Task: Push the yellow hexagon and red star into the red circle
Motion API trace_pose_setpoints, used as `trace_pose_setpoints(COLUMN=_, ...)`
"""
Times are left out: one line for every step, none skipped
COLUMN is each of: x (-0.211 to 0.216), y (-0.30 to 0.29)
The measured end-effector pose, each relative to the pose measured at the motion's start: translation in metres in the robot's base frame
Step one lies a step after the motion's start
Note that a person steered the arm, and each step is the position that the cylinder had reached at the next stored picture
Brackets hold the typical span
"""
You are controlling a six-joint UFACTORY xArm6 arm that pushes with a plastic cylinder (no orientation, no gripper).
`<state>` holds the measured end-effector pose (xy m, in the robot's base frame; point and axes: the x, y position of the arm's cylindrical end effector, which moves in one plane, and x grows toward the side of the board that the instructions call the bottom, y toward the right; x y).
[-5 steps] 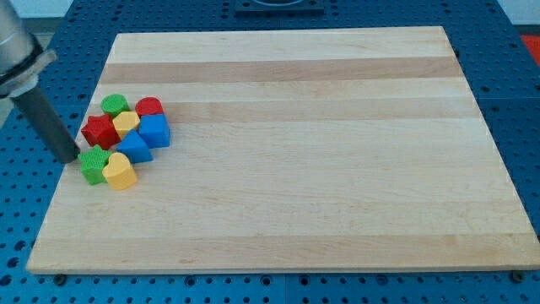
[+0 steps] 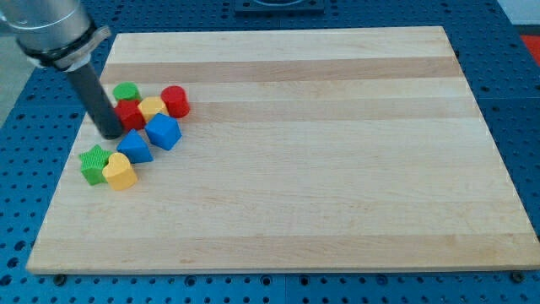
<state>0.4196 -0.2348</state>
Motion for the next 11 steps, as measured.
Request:
trace_pose_setpoints(x=-0.002, y=0.003)
trace_pose_setpoints(x=-0.007, y=0.020)
trace_pose_setpoints(x=-0.022, y=0.054)
trace_pose_setpoints(x=-0.036, y=0.084)
trace_pose_setpoints(x=-0.045, y=0.112)
trace_pose_setpoints(x=-0.045, y=0.121)
trace_pose_setpoints(x=-0.045, y=0.136)
trace_pose_setpoints(x=-0.066, y=0.162)
trace_pose_setpoints(x=-0.100, y=0.163)
trace_pose_setpoints(x=-0.117, y=0.163)
trace_pose_setpoints(x=-0.122, y=0.163)
